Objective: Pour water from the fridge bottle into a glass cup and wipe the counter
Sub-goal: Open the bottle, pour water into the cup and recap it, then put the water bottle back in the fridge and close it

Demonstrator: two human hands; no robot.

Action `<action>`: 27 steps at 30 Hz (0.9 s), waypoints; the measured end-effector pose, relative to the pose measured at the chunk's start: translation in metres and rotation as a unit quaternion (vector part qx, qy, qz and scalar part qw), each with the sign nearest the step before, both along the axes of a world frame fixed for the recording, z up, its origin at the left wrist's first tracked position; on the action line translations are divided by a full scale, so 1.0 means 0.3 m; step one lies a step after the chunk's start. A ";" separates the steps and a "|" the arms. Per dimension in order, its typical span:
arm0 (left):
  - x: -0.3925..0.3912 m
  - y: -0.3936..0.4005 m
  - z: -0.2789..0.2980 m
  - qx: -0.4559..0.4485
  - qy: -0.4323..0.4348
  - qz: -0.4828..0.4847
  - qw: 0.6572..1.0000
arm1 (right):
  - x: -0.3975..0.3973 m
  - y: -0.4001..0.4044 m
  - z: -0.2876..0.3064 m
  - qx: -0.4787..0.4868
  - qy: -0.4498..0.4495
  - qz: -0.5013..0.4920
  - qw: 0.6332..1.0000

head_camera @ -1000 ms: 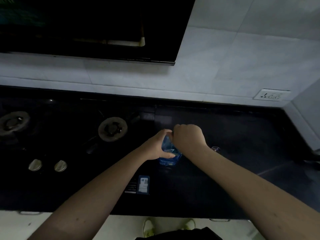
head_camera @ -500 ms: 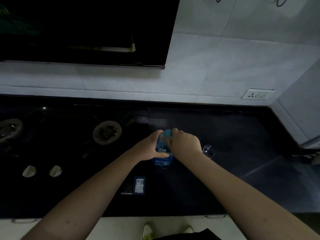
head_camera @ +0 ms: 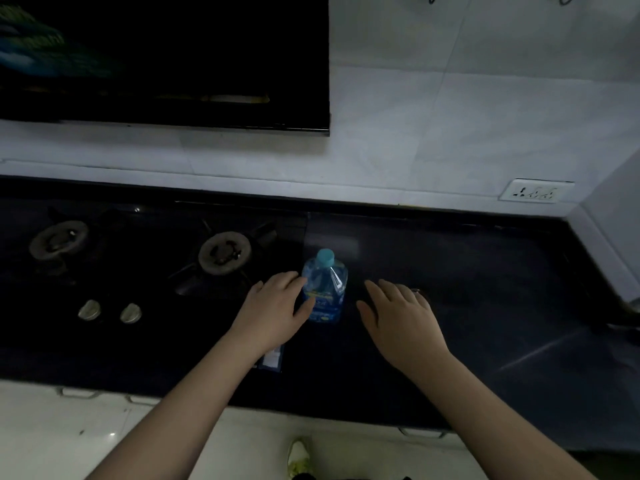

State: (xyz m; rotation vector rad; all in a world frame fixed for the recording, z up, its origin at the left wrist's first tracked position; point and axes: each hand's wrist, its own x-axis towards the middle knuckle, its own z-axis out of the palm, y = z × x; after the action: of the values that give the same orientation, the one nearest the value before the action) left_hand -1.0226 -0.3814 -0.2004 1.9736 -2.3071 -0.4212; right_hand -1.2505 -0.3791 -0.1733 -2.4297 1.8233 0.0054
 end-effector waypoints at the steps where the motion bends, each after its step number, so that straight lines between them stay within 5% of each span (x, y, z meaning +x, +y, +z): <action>1: -0.022 0.021 0.015 0.003 0.001 0.005 1.000 | -0.018 0.013 0.006 0.000 -0.007 0.004 1.000; 13: -0.201 0.254 0.071 0.000 -0.054 0.093 0.994 | -0.140 0.102 0.008 0.023 -0.026 0.075 0.997; 27: -0.045 0.608 0.160 -0.001 -0.061 0.263 0.963 | 0.152 0.245 0.047 0.025 -0.022 0.240 0.970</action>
State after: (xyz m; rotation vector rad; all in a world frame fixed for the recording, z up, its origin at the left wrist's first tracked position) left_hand -1.0363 -0.1990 -0.1525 2.5494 -1.7210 -0.2541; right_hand -1.2049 -0.3056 -0.1593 -2.7404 1.1600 0.0347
